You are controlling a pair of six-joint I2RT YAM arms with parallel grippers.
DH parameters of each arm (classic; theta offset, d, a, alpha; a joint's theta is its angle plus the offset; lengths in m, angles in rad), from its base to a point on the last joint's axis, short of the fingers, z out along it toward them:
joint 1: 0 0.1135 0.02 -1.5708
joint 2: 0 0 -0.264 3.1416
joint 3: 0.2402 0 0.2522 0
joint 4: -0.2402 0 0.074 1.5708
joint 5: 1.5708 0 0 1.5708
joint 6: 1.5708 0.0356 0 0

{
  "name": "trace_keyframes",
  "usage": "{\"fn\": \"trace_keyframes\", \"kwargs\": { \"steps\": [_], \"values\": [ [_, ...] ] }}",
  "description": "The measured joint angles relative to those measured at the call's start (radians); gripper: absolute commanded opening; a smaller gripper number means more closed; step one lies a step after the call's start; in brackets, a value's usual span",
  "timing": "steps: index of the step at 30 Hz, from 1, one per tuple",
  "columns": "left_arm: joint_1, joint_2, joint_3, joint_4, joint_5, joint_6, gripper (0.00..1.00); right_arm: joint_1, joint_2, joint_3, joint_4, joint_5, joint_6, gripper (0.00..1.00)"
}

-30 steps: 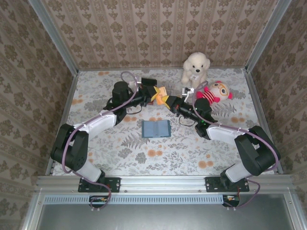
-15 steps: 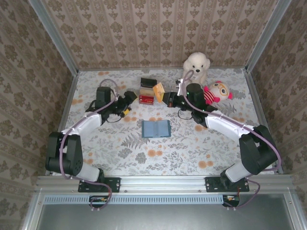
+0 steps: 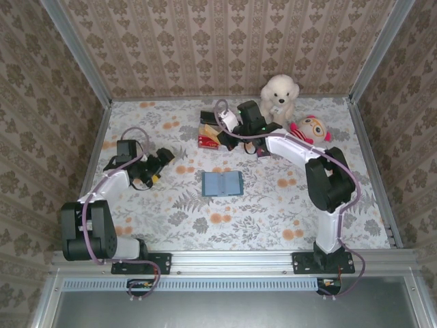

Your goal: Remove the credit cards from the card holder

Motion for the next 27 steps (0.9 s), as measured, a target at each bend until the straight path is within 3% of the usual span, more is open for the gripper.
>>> {"fn": "trace_keyframes", "kwargs": {
  "steps": [8,27],
  "values": [
    [0.000,0.006,0.000,0.023,0.032,-0.008,1.00,-0.002,0.160,0.222,-0.130,-0.018,-0.271,0.00],
    [-0.003,0.051,0.033,0.010,0.038,-0.032,1.00,-0.045,0.329,0.482,-0.265,-0.069,-0.640,0.00]
  ]
}}
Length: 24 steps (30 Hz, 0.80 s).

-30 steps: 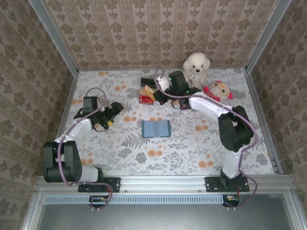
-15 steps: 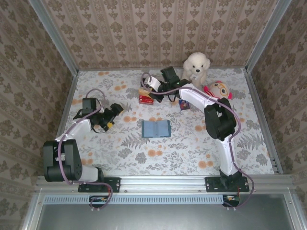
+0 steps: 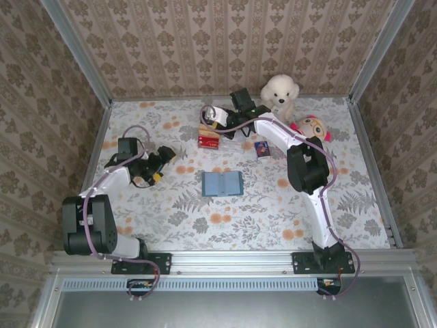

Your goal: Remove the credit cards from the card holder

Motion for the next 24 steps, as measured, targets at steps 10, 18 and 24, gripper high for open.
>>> {"fn": "trace_keyframes", "kwargs": {
  "steps": [10,18,24],
  "values": [
    [-0.019,0.076,0.024,0.005,0.004,-0.006,1.00,0.000,0.045,0.067,-0.057,0.000,-0.087,0.00],
    [-0.027,0.107,0.026,0.014,0.028,-0.006,1.00,0.000,0.064,0.071,-0.061,0.006,-0.100,0.00],
    [-0.034,0.111,0.026,0.016,0.034,-0.006,1.00,0.000,0.087,0.071,-0.053,0.029,-0.099,0.00]
  ]
}}
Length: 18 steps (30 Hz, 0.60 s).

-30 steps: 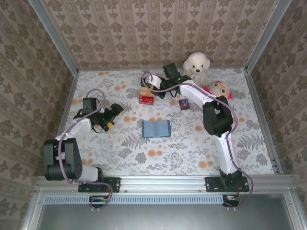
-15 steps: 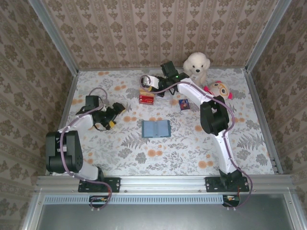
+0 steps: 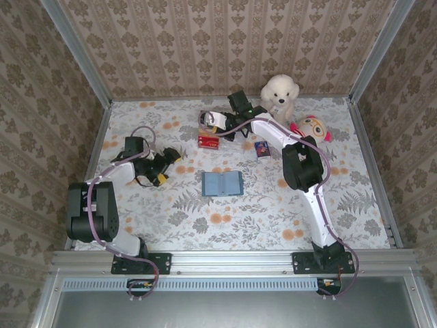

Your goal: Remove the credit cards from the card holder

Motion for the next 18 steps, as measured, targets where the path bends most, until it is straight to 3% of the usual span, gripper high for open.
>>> {"fn": "trace_keyframes", "kwargs": {
  "steps": [18],
  "values": [
    [-0.013,0.023,0.000,0.020,0.011,0.000,1.00,0.000,0.019,0.006,0.031,0.019,0.075,0.08]
  ]
}}
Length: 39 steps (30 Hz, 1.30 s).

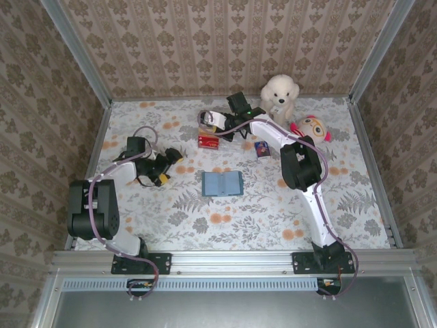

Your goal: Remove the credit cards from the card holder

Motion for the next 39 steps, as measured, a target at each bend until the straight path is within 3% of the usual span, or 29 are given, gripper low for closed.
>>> {"fn": "trace_keyframes", "kwargs": {
  "steps": [4,15,21,31,39],
  "values": [
    [0.000,0.001,0.000,0.000,0.012,0.000,1.00,0.000,0.000,0.000,0.016,0.001,0.016,0.18],
    [0.000,0.001,0.000,0.000,0.013,0.000,1.00,0.000,-0.001,-0.002,0.051,-0.006,0.043,0.20],
    [-0.026,0.001,0.010,-0.016,0.008,0.012,1.00,0.000,-0.067,-0.083,0.095,-0.033,0.124,0.28],
    [-0.173,-0.037,0.046,-0.065,-0.069,0.042,0.90,0.000,-0.411,-0.361,0.165,0.022,0.491,0.34],
    [-0.315,-0.044,0.046,-0.071,-0.113,0.027,0.73,0.003,-0.700,-0.662,0.167,0.148,0.871,0.35]
  ]
}}
